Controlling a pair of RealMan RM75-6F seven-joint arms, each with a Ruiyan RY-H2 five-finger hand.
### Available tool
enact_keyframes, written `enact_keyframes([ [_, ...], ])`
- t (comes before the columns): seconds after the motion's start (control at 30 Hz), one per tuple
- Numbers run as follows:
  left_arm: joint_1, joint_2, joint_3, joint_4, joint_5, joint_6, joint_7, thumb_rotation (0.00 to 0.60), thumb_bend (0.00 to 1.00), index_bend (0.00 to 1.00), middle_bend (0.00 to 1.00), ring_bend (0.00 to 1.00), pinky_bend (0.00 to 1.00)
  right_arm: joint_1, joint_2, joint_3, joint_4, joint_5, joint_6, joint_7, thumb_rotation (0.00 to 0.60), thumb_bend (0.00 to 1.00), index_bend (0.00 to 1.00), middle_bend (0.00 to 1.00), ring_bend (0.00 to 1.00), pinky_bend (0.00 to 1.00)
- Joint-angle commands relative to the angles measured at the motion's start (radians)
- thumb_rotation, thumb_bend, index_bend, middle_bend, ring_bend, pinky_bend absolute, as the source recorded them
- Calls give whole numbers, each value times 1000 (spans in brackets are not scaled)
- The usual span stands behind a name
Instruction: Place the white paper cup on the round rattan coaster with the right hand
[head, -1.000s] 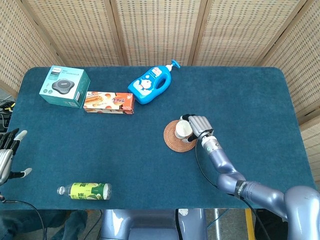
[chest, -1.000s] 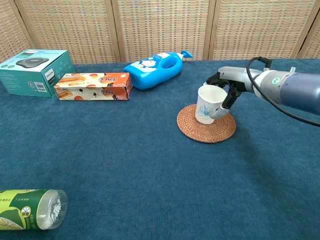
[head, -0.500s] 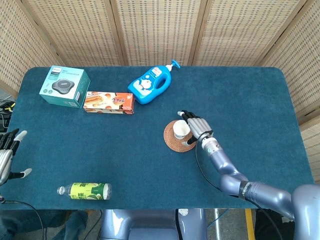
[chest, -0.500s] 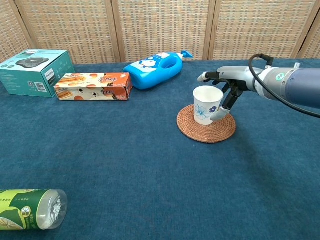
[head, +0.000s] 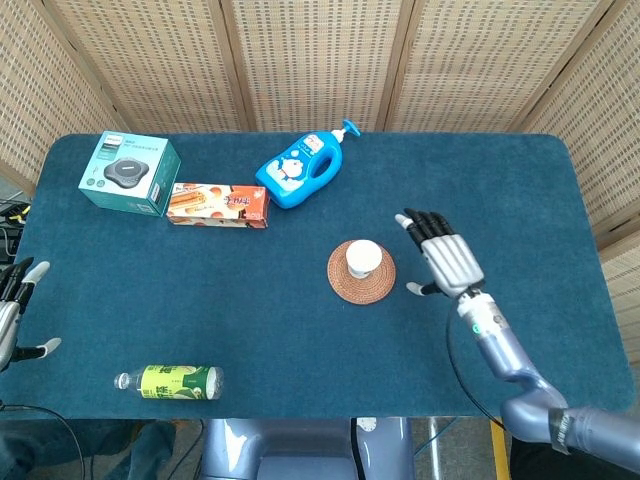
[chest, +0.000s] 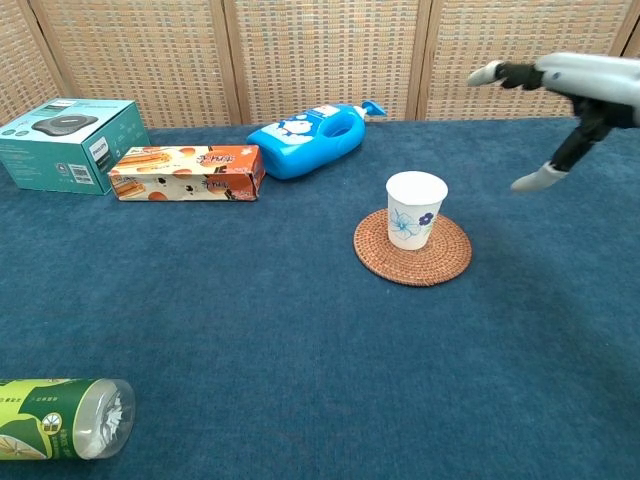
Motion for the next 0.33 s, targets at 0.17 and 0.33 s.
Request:
enact_keyframes([
  [0.17, 10, -29, -2, 37, 54, 49, -36, 600, 0, 0, 0, 0, 0, -281, 89, -166, 111, -310, 398, 167, 600, 0, 0, 0, 0, 0],
  [0.33, 18, -32, 5, 33, 71, 66, -23, 600, 0, 0, 0, 0, 0, -358, 78, -190, 172, -327, 483, 180, 600, 0, 0, 0, 0, 0],
])
